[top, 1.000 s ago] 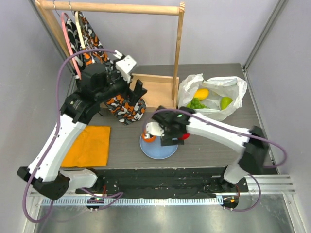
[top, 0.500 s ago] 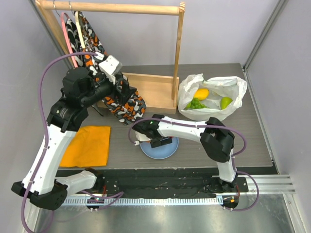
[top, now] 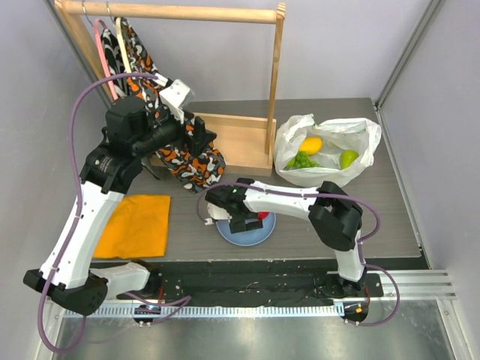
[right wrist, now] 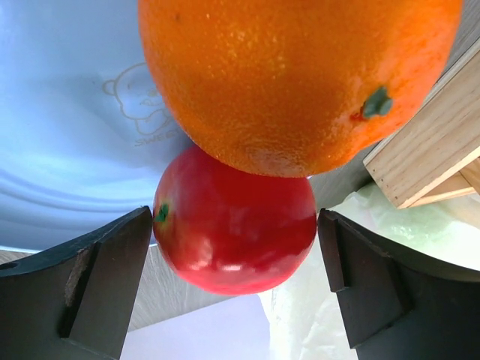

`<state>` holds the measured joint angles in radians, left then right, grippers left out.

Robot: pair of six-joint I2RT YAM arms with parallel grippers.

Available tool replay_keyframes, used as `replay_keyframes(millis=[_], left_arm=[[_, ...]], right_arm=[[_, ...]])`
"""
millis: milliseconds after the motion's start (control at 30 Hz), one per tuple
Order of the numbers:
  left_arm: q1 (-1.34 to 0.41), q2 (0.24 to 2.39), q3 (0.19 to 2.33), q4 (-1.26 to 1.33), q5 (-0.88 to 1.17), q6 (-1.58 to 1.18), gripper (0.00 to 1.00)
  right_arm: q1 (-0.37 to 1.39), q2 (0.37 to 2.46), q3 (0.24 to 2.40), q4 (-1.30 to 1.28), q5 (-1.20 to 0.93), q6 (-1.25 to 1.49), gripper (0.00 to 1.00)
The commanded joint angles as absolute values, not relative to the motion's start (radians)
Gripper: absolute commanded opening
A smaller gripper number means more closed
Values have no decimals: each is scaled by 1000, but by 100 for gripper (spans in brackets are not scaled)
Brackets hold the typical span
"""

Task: Take the fake fruits out of the plastic bag
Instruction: Place the fake fruit on the plate.

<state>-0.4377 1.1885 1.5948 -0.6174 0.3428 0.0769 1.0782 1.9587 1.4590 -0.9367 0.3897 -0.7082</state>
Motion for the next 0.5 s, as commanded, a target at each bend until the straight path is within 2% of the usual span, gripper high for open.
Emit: replay_keyframes(millis=[0,167,233,300,400,467], left_arm=[[-434,1204,1649,-561,374,43,86],[-433,1220,1658,-551,390,23,86],[-433,1221,1654,-548,391,15,86],[-433,1220,1648,-549,387,17,86],[-434,1218,1637,-552,373,23,86],[-434,1227,1643,-569,362,40,86]], right_arm=[[1081,1873,1482,-955,356,-686,100],[1042,1771,1606,-1125,237,-612,100],[997,1749,1669,-1188,120,-533,100],[882,1726,1698,-1207,23,-467,100],[695,1710,1678,-1212,-231,-358,100],[610,1724,1658,-1227,-305,-310,100]])
